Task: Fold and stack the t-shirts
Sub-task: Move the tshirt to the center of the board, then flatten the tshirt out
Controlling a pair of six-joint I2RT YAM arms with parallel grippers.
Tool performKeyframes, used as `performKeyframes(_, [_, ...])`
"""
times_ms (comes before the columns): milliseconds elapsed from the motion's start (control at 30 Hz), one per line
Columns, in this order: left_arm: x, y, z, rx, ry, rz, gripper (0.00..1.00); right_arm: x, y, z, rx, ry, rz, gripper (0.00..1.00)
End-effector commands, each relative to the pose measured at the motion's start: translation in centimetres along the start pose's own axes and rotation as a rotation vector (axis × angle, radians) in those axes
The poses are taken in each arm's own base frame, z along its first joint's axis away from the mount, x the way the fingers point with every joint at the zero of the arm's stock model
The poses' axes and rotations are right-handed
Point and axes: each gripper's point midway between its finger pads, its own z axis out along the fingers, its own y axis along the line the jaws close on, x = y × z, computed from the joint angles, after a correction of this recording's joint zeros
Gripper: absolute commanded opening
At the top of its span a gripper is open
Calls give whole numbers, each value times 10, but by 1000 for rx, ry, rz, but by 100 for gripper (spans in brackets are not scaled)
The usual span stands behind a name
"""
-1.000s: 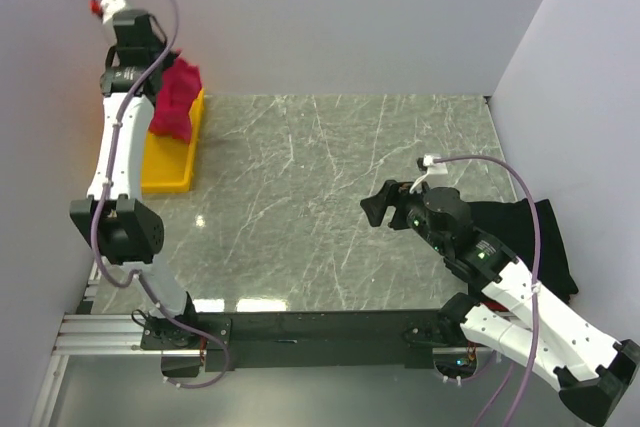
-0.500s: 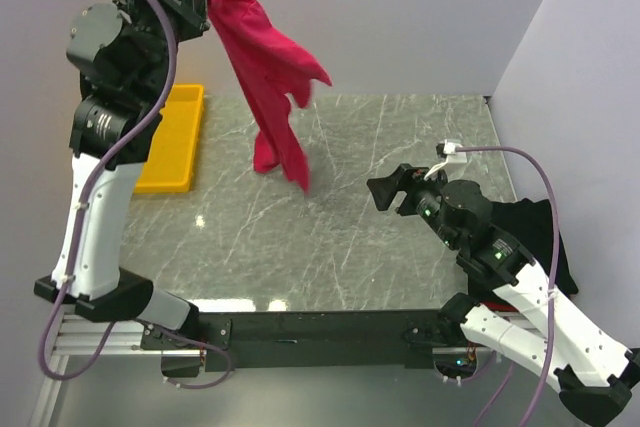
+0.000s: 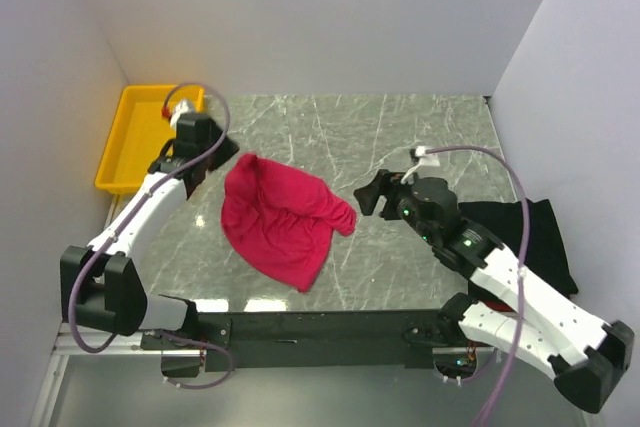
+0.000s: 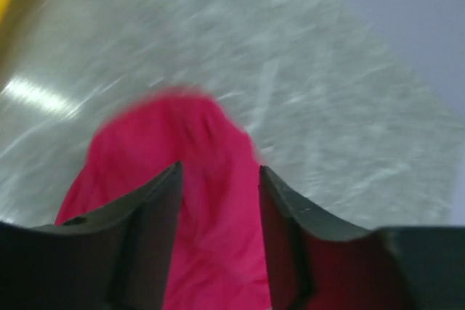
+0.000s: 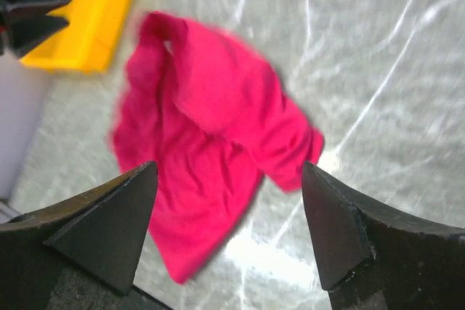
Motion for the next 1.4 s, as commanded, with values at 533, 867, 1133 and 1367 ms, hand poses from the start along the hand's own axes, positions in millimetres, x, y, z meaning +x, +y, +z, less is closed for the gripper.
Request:
performKeyframes(533, [119,96,-54,-175,86,-106,49,126,19,86,-30,325,23,70])
performKeyframes(867, [133,150,-51,-440,61,-102,44,193,46,54,-67,445,28,64])
performKeyframes(1133, [136,166,-53,-475,24,-127,47,215,36,41,-44,490,14,62])
performKeyframes(1367, [145,175,-47,-472,18,-135,50,231,34,35,-46,530,14,62])
